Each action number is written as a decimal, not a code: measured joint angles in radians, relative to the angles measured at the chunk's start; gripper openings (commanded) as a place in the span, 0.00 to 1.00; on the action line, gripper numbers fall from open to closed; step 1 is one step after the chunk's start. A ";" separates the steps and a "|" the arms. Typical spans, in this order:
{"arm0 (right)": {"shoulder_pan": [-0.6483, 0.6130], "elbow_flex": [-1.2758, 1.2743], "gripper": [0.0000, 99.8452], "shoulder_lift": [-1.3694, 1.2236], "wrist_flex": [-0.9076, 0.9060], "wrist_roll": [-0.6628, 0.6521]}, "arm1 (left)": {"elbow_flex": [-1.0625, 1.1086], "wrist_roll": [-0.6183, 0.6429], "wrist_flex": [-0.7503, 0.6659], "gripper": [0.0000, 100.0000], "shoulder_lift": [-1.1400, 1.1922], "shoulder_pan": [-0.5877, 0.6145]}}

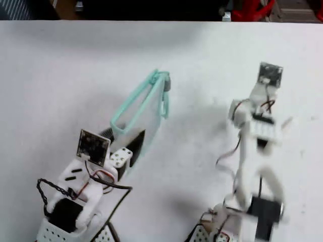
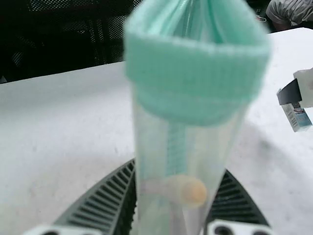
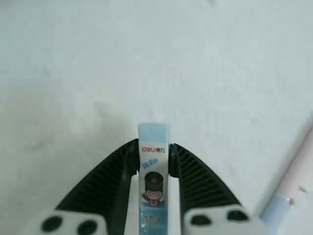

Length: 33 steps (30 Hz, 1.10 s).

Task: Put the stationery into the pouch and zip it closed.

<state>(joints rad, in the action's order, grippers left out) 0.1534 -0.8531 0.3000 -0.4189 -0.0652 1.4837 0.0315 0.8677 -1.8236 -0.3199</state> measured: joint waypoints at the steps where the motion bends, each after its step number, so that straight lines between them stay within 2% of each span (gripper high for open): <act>1: -0.017 -0.071 0.02 0.072 0.035 -0.015 | 0.000 0.000 0.000 0.19 0.000 0.000; 8: -0.130 -0.342 0.02 0.416 0.109 -0.071 | 0.000 0.000 0.000 0.19 0.000 0.000; 12: -0.172 -0.365 0.02 0.522 0.103 -0.071 | 0.000 0.000 0.000 0.19 0.000 0.000; 15: -0.229 -0.362 0.02 0.631 0.020 -0.071 | 0.000 0.000 0.000 0.19 0.000 0.000; 21: -0.407 -0.230 0.02 0.925 -0.232 -0.071 | 0.000 0.000 0.000 0.19 0.000 0.000; 24: -0.480 -0.133 0.02 1.071 -0.288 -0.094 | 0.000 0.000 0.000 0.19 0.000 0.000; 29: -0.606 -0.021 0.02 1.166 -0.269 -0.249 | 0.000 0.000 0.000 0.19 0.000 0.000; 33: -0.689 0.028 0.02 1.158 -0.152 -0.278 | 0.000 0.000 0.000 0.19 0.000 0.000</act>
<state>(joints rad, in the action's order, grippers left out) -0.5355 -0.8255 1.4584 -0.5708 -0.3429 1.4837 0.0315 0.8677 -1.8236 -0.3199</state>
